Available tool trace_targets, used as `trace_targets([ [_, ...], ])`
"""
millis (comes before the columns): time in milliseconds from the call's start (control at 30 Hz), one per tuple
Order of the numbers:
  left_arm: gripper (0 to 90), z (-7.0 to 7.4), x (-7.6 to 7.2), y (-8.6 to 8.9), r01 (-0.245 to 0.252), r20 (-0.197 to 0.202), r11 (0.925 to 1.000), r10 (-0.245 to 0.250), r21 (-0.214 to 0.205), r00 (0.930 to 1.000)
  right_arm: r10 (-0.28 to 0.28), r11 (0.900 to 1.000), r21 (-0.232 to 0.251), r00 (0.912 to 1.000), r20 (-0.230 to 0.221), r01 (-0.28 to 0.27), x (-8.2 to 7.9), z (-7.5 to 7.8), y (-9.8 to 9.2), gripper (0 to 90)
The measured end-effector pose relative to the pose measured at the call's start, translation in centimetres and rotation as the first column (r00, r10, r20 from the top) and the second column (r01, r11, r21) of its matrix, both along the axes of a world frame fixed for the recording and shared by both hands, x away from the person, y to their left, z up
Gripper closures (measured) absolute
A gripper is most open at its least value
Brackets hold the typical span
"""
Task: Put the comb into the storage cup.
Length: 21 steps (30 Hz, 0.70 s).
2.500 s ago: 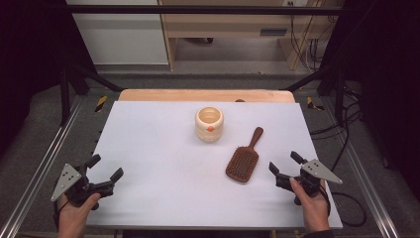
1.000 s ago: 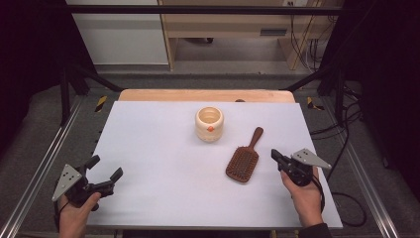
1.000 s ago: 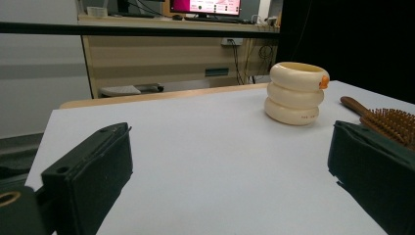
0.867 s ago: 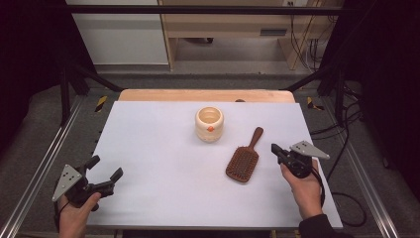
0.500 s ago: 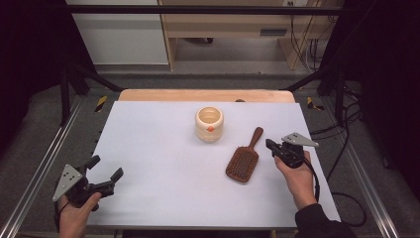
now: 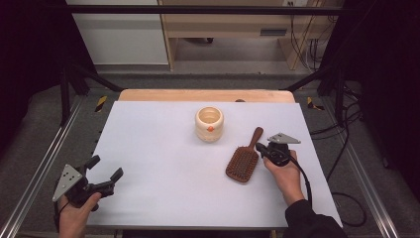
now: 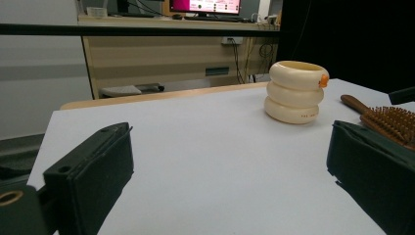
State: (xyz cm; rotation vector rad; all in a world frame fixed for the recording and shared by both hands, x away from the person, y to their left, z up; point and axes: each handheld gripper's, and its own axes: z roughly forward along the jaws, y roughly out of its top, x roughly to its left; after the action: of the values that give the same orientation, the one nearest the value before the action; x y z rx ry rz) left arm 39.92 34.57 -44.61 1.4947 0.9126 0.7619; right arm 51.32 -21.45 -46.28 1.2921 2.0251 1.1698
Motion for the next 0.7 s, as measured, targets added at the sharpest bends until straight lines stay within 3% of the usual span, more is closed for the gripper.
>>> trace_targets([
  [700, 3.3, 0.03, -0.02, 0.00, 0.002, 0.001, 1.0000, -0.002, -0.001, 1.0000, 0.003, 0.9998, -0.021, 1.0000, -0.009, -0.003, 0.45, -0.56, 0.09, 90.0],
])
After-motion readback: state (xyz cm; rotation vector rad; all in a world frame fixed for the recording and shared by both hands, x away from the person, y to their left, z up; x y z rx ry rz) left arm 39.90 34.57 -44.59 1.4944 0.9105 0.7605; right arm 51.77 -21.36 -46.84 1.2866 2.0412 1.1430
